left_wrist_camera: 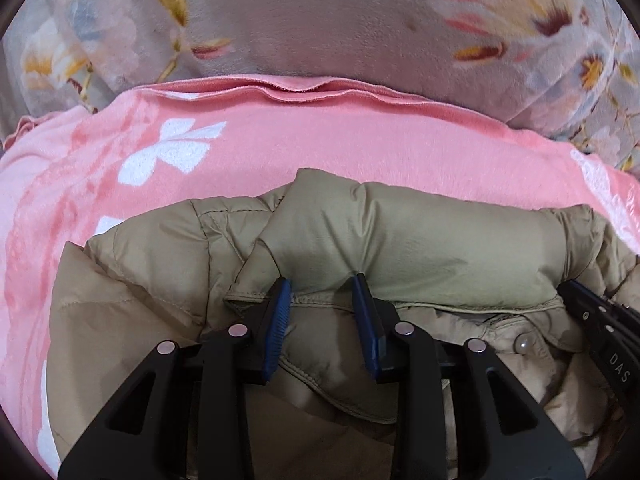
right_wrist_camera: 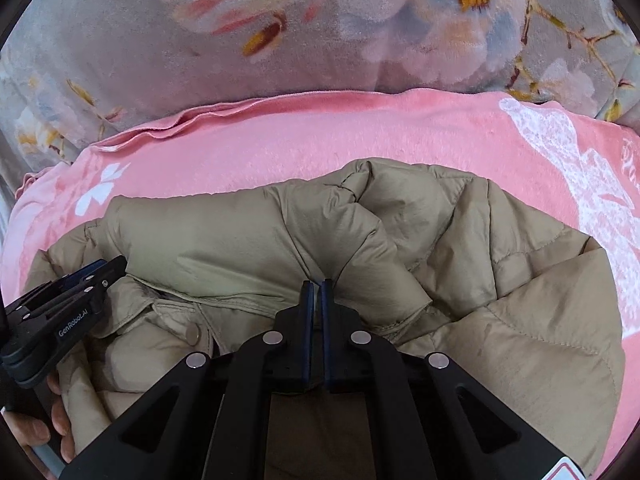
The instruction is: Fold large clothes
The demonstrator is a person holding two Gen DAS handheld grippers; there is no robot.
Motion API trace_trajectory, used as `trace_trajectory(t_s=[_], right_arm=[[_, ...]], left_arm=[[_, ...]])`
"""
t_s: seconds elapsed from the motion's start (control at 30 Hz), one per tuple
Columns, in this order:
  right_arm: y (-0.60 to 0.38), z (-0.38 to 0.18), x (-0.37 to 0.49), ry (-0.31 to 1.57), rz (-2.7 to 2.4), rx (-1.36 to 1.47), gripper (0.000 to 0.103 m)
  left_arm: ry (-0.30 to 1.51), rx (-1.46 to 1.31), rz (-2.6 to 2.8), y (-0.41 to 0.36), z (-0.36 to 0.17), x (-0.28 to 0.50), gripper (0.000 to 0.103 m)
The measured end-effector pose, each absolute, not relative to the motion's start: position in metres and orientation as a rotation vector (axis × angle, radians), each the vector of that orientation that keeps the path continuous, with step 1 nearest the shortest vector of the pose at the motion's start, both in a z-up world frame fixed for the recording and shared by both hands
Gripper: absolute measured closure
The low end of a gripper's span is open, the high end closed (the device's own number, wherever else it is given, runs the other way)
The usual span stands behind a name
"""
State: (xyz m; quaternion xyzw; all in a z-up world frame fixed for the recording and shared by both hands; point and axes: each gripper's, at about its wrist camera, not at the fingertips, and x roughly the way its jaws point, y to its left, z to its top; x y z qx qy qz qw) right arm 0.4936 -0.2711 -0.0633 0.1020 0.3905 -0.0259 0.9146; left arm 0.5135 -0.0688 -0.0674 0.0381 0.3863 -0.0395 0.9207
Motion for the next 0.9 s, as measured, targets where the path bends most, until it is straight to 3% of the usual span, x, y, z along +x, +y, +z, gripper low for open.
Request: trace_trajectory(t_s=[0.9], right_arm=[[-0.261,-0.07,0.498,0.818,-0.119,0.099,0.103]], left_arm=[[0.786,0.241,0.005,-0.091,-0.079,0.518,0.072]])
